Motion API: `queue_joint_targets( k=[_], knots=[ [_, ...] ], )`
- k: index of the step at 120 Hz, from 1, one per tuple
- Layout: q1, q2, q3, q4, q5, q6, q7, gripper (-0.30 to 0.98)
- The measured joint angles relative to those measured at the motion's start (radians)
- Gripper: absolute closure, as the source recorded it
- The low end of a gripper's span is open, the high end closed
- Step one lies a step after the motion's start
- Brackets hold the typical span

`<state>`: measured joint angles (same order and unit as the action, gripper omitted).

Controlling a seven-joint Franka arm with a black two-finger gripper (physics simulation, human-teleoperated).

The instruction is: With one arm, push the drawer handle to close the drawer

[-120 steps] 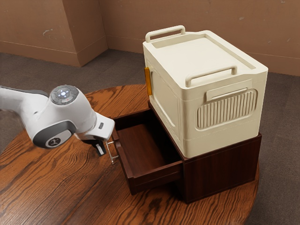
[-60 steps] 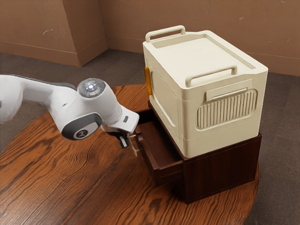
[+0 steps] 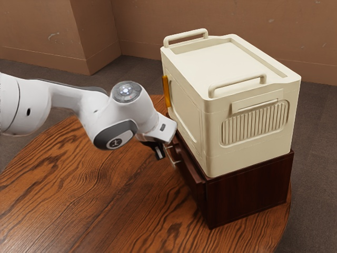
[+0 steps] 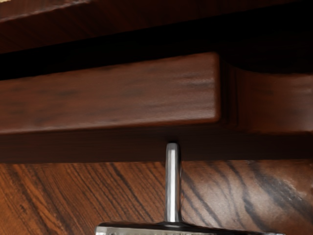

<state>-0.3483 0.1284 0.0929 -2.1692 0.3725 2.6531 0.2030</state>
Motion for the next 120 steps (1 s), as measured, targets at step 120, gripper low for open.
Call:
queue_joint_targets(
  k=[120],
  knots=[
    [0.172, -0.311, 0.023, 0.147, -0.402, -0.371, -0.358, 0.29]
  ],
)
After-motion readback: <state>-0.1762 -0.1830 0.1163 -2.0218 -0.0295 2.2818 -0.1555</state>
